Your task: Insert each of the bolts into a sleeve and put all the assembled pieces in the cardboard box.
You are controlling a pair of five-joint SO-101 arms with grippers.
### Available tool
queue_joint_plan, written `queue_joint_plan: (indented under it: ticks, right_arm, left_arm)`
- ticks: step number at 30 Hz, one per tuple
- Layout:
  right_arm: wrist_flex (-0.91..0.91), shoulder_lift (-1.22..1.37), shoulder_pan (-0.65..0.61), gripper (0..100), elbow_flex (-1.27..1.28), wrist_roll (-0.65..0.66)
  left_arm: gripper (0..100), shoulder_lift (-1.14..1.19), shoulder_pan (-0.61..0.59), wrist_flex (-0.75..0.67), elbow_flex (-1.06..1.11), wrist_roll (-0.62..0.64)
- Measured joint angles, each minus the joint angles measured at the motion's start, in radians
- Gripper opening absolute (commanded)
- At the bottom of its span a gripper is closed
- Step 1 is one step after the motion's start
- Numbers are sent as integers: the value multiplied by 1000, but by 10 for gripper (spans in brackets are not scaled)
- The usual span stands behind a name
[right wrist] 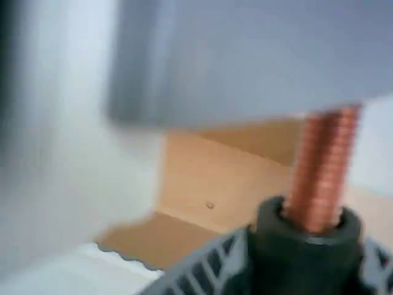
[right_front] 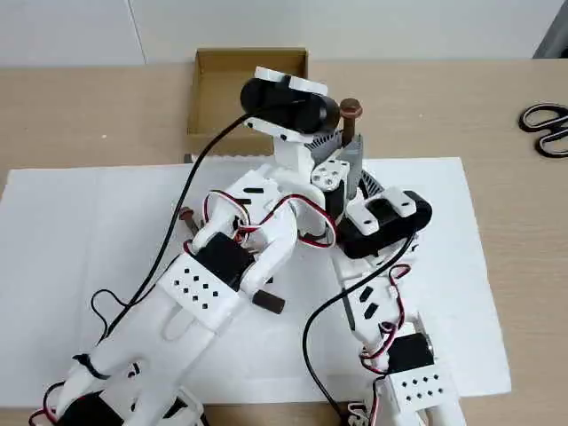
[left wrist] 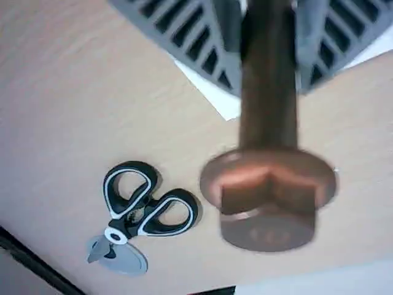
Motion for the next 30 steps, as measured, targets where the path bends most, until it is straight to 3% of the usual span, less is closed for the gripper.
queue_joint_plan:
  ticks: [6,12,25,30]
  right_arm:
    - [0,0,0,2,0,0]
    - [0,0,-2,2,0,0]
    - [0,0,-5,2,-2,-2]
    - [0,0,-3,2,-11,-2]
  left_arm:
    - [13,0,0,2,0,-5]
    - [145,0,0,75,0,-35]
    - [259,-48,-2,89,35,-37]
    - [269,-49,-101,89,-83,-37]
